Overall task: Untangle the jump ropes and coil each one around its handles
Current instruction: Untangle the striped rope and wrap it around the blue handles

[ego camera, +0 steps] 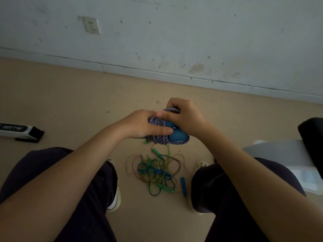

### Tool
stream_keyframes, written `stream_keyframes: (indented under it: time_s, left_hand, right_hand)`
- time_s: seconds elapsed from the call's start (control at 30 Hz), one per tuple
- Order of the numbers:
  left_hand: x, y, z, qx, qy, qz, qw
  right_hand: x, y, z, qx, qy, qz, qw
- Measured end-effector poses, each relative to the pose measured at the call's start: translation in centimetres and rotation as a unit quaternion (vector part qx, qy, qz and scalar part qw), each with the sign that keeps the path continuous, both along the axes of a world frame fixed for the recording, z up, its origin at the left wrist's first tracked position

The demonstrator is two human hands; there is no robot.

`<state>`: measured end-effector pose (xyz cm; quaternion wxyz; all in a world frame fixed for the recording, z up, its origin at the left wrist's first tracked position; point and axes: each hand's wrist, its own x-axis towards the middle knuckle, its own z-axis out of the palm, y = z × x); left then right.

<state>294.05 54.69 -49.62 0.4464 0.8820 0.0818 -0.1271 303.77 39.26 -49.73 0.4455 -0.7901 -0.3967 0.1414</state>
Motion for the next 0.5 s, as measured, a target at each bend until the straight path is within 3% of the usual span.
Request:
stream_keyframes:
  time_s: [0.13,0.3,0.43,0.5]
  left_hand:
    - [-0.3,-0.1,0.1,-0.01,0.014,-0.046,0.999]
    - [-0.5,0.0,0.0,0.018,-0.002,-0.066,0.998]
    - [-0.5,0.0,-0.2,0.041,-0.011,-0.064,0.997]
    - [-0.4,-0.1,-0.4,0.054,-0.002,-0.054,0.997]
  right_hand:
    - [0.8,-0.6,0.6,-0.048,0.089,0.01,0.995]
    - [0.8,-0.9,0.4,-0.079,0.084,0.024,0.993]
    - [0.7,-1.0,-0.9,-0.034,-0.1,-0.039,0.994]
    - [0.2,-0.8,-1.0,-0.004,-0.146,-0.042,0.988]
